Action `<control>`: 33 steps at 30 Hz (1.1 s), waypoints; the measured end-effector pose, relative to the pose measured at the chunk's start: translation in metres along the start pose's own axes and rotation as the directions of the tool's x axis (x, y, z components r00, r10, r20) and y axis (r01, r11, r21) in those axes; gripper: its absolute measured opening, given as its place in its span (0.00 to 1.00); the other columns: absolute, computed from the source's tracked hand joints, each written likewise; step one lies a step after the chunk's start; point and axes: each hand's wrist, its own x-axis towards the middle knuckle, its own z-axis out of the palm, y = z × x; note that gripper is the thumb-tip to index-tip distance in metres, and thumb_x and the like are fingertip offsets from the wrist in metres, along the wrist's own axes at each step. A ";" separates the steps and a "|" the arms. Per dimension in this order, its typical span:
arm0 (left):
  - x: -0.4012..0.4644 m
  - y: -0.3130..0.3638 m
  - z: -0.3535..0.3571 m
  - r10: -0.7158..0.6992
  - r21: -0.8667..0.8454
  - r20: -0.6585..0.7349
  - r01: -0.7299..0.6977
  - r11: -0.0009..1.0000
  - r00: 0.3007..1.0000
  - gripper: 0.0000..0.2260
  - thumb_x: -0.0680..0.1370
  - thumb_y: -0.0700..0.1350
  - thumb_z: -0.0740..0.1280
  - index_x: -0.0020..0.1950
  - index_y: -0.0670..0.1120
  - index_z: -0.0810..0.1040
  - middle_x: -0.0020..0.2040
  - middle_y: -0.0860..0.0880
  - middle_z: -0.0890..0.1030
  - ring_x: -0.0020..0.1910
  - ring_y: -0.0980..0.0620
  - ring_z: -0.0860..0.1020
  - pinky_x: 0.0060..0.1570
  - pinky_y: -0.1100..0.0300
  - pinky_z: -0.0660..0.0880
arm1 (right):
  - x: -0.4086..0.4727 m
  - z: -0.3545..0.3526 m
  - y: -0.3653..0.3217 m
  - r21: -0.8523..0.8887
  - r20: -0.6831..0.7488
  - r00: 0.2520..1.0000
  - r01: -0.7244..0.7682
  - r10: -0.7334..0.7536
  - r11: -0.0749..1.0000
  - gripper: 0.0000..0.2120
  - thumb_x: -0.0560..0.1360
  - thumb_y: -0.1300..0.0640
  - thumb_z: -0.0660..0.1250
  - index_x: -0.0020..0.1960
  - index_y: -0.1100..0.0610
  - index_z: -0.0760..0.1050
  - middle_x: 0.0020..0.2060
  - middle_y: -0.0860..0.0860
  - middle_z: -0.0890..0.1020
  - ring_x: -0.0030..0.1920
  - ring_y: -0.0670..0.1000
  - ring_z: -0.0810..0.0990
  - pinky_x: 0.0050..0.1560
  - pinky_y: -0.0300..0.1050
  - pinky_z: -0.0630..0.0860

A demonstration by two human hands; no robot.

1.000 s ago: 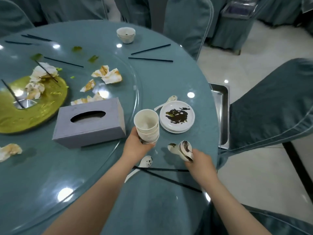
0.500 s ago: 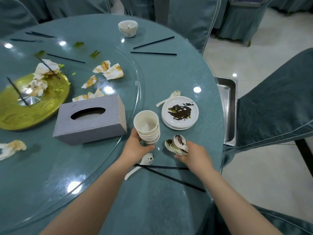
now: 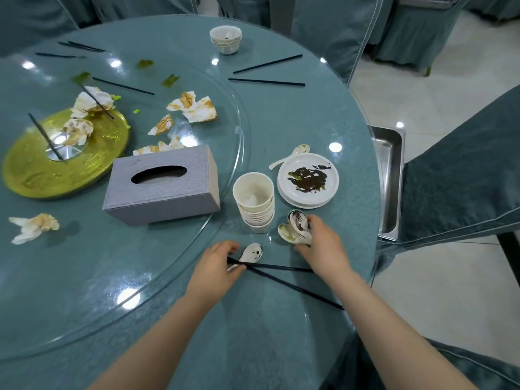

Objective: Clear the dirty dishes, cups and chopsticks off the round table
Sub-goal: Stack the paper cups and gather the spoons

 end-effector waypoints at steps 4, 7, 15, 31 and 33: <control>-0.003 -0.001 -0.001 0.035 0.058 -0.041 -0.033 0.998 0.999 0.07 0.72 0.37 0.70 0.49 0.45 0.81 0.48 0.50 0.80 0.49 0.49 0.78 0.51 0.57 0.73 | 0.003 0.003 0.000 0.044 -0.096 0.995 0.002 0.003 0.999 0.22 0.71 0.55 0.73 0.63 0.55 0.70 0.55 0.53 0.77 0.55 0.55 0.74 0.51 0.42 0.66; -0.004 -0.001 0.000 0.049 0.089 -0.030 -0.047 0.995 0.998 0.08 0.72 0.35 0.68 0.48 0.44 0.81 0.47 0.48 0.80 0.49 0.47 0.77 0.51 0.56 0.73 | 0.001 0.007 0.004 0.010 -0.110 0.994 0.009 -0.008 1.000 0.17 0.74 0.55 0.70 0.61 0.55 0.72 0.52 0.54 0.77 0.53 0.56 0.75 0.49 0.44 0.67; -0.015 0.000 0.000 0.072 0.083 -0.036 -0.069 0.994 0.997 0.02 0.71 0.40 0.73 0.42 0.44 0.81 0.43 0.49 0.78 0.45 0.48 0.77 0.47 0.55 0.73 | -0.006 0.013 0.009 -0.037 -0.132 0.990 0.041 -0.046 0.998 0.14 0.76 0.52 0.67 0.59 0.55 0.73 0.45 0.51 0.74 0.44 0.52 0.71 0.43 0.44 0.65; 0.008 0.011 0.004 -0.137 0.235 0.044 0.123 0.964 0.990 0.05 0.74 0.50 0.70 0.44 0.53 0.75 0.41 0.55 0.76 0.44 0.50 0.77 0.45 0.56 0.72 | -0.010 0.005 0.010 -0.176 -0.191 0.978 0.054 -0.088 0.983 0.14 0.79 0.54 0.60 0.64 0.55 0.72 0.48 0.53 0.79 0.48 0.54 0.71 0.47 0.48 0.69; 0.008 0.010 0.003 -0.183 0.169 0.074 0.169 0.971 0.980 0.06 0.74 0.49 0.70 0.40 0.55 0.74 0.37 0.57 0.76 0.41 0.52 0.77 0.43 0.57 0.73 | -0.010 0.004 0.010 -0.186 -0.176 0.978 0.078 -0.111 0.979 0.13 0.80 0.54 0.59 0.62 0.55 0.72 0.47 0.54 0.79 0.45 0.53 0.70 0.45 0.48 0.68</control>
